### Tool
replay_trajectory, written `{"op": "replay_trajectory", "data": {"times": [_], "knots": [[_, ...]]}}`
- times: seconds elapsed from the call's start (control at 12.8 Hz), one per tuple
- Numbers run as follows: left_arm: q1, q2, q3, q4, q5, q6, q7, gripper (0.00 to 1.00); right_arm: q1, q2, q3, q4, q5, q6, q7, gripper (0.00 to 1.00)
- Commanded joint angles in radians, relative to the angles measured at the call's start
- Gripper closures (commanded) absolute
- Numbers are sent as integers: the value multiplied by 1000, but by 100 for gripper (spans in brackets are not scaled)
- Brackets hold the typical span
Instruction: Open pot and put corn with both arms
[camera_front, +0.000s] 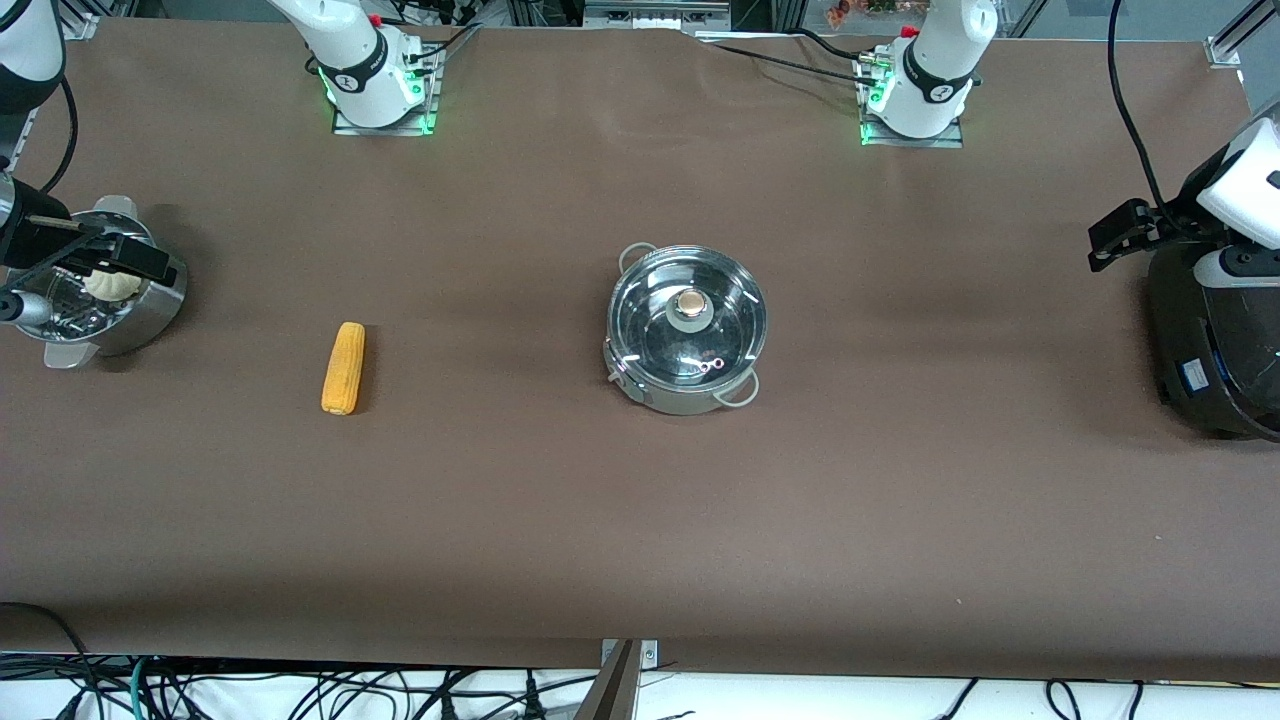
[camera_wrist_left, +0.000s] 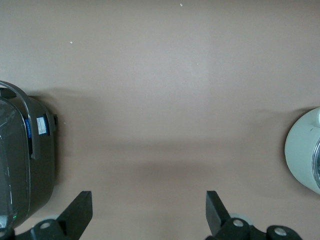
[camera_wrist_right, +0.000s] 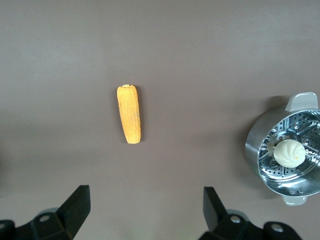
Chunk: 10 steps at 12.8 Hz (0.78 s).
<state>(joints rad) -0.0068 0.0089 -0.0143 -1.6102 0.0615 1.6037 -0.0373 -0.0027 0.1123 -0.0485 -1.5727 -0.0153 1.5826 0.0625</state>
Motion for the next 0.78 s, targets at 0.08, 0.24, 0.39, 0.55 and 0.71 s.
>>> {"op": "replay_trajectory", "data": {"times": [0.08, 0.24, 0.39, 0.55, 0.71], "knots": [[2, -1, -1, 10, -19, -2, 0, 0, 1, 0, 1, 17, 9, -18, 4, 0], [2, -3, -3, 10, -37, -2, 4, 0, 1, 1, 1, 17, 9, -13, 5, 0], [5, -3, -1, 9, -58, -2, 4, 0, 1, 0, -1, 19, 9, -12, 7, 0], [4, -1, -1, 9, -60, -2, 4, 0, 1, 0, -1, 19, 6, -13, -7, 0], [4, -1, -1, 9, -60, -2, 4, 0, 1, 1, -1, 19, 6, -9, -13, 0]]}}
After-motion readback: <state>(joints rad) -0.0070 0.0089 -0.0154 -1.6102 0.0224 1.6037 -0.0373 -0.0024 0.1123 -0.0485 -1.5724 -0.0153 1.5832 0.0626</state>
